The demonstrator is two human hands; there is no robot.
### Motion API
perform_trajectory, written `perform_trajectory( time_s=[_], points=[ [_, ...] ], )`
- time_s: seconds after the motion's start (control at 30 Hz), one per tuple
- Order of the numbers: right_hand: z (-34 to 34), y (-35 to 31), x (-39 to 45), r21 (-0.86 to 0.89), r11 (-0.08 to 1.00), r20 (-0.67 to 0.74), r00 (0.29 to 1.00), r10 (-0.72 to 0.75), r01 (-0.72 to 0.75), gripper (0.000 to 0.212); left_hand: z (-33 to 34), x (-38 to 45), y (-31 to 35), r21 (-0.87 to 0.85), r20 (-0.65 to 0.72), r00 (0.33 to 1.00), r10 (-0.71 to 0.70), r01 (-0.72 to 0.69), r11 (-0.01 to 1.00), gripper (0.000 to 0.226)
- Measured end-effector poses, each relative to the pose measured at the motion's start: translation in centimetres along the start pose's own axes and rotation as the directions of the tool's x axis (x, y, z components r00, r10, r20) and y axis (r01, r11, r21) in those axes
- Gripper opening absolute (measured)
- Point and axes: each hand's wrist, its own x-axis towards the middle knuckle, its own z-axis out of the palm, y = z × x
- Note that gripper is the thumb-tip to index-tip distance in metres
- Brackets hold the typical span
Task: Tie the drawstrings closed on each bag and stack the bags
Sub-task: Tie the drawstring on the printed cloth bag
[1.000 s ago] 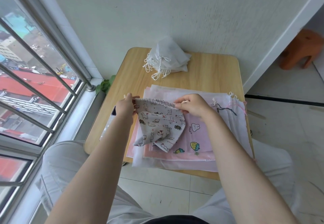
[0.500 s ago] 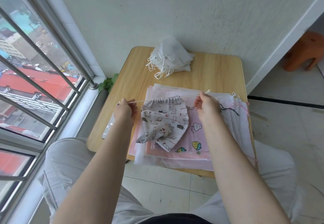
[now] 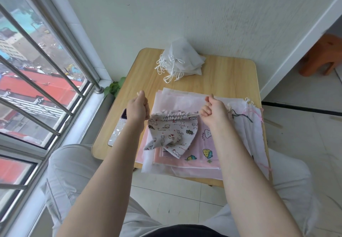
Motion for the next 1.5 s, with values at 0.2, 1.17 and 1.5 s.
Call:
perform_trajectory(
  time_s=[0.2, 1.17, 1.5],
  points=[
    [-1.7, -0.6, 0.4, -0.62, 0.722, -0.143, 0.861, -0.488, 0.307, 0.032, -0.9, -0.3, -1.2, 0.419, -0.102, 0.981, 0.165, -0.108, 0.902, 0.046],
    [1.0, -0.4, -1.1, -0.978, 0.04, 0.197, 0.965, -0.176, 0.207, 0.042, 3.3, -0.5, 1.0, 0.835, 0.226, 0.974, -0.033, -0.177, 0.522, 0.036],
    [1.9, 2.1, -1.5, -0.895, 0.109, 0.408, 0.894, -0.186, 0.432, 0.046, 4.1, -1.5, 0.5, 0.72, 0.215, 0.965, 0.151, -0.261, 0.643, 0.011]
  ],
)
